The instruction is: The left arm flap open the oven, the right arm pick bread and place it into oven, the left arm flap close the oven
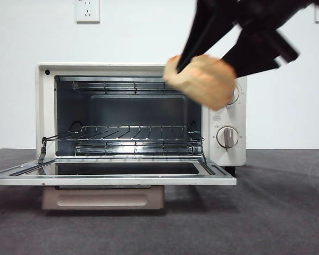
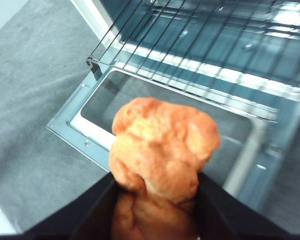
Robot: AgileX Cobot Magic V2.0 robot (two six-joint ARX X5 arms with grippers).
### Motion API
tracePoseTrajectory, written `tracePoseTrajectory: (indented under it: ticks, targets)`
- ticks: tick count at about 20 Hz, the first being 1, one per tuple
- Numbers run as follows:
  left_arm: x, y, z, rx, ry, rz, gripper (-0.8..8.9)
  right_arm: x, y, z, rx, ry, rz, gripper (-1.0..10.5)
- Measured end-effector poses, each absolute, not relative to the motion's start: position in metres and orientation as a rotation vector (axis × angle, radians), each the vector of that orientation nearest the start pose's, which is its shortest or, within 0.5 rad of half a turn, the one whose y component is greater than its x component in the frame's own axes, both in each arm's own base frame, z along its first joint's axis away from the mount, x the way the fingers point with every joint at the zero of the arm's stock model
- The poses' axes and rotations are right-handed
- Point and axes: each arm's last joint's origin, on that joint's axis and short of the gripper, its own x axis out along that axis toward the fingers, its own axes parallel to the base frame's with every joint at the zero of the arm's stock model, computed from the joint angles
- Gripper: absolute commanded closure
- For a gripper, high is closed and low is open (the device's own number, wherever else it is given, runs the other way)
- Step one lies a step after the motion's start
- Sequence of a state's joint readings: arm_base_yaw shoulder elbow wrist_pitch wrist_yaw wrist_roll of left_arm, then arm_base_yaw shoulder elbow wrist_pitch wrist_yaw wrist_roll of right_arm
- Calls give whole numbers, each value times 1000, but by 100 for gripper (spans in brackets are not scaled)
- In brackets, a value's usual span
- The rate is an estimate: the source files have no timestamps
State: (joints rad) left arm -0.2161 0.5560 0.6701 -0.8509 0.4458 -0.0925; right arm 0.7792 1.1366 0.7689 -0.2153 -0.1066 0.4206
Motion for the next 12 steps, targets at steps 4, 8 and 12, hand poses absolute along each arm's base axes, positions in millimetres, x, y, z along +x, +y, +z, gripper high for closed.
tracePoseTrajectory:
  ticks: [4, 8, 12]
  targets:
    - [97, -34, 267, -171, 774, -597, 798, 194, 199, 261, 203, 746, 718, 750]
    - [97, -34, 267, -171, 774, -597, 798, 222, 226, 256, 179, 762, 653, 749]
    - [97, -34, 267, -171, 774, -597, 798, 245, 246, 253, 161, 747, 593, 744]
